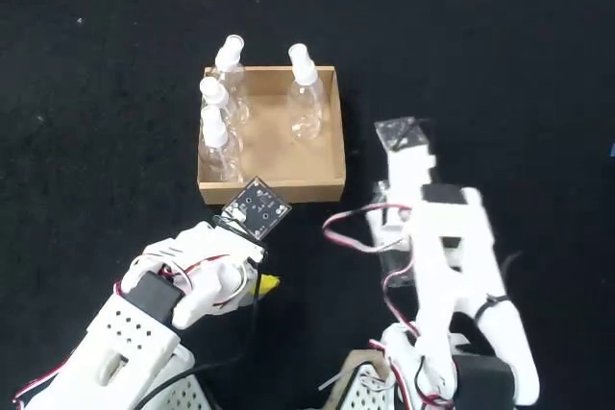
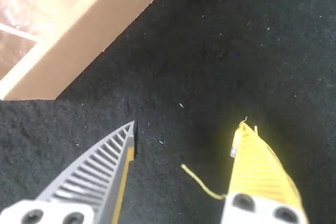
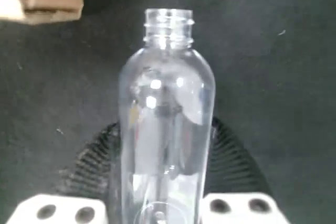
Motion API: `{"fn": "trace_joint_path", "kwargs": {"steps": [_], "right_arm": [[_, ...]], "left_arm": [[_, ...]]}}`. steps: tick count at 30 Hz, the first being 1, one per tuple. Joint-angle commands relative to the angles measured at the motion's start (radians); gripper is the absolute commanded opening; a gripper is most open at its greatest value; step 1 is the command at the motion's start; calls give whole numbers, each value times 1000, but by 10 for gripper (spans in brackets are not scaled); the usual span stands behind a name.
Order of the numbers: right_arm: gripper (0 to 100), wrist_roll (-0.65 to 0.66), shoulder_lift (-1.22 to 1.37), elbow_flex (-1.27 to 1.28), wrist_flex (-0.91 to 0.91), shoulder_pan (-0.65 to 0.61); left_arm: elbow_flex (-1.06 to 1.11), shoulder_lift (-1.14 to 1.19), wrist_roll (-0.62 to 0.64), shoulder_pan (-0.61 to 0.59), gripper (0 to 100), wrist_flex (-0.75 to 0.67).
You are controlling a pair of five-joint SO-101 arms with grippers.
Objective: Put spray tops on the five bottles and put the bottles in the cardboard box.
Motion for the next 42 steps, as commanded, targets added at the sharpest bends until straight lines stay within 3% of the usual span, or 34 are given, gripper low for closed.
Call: {"fn": "trace_joint_path", "kwargs": {"steps": [1, 5, 7, 15, 19, 22, 30, 36, 42], "right_arm": [[124, 219, -27, -148, 138, 157], [126, 537, -5, -183, 150, 307], [127, 629, 24, -186, 94, 387], [131, 727, 214, -213, -3, 718], [245, 729, 278, -294, 72, 839], [313, 769, 295, -358, 180, 853], [300, 764, 306, -512, 333, 815], [300, 595, 308, -506, 278, 779], [300, 589, 395, -486, 229, 779]], "left_arm": [[-15, -15, -6, -4, 275, -20], [-15, -15, -6, -4, 275, -20], [-15, -15, -6, -5, 275, -18], [-15, -15, -6, -5, 275, -18], [-15, -15, -6, -5, 275, -20], [-15, -15, -6, -5, 276, -20], [-15, -15, -6, -5, 275, -20], [-13, -15, -8, -5, 275, -20], [-13, -15, -8, -5, 275, -20]]}}
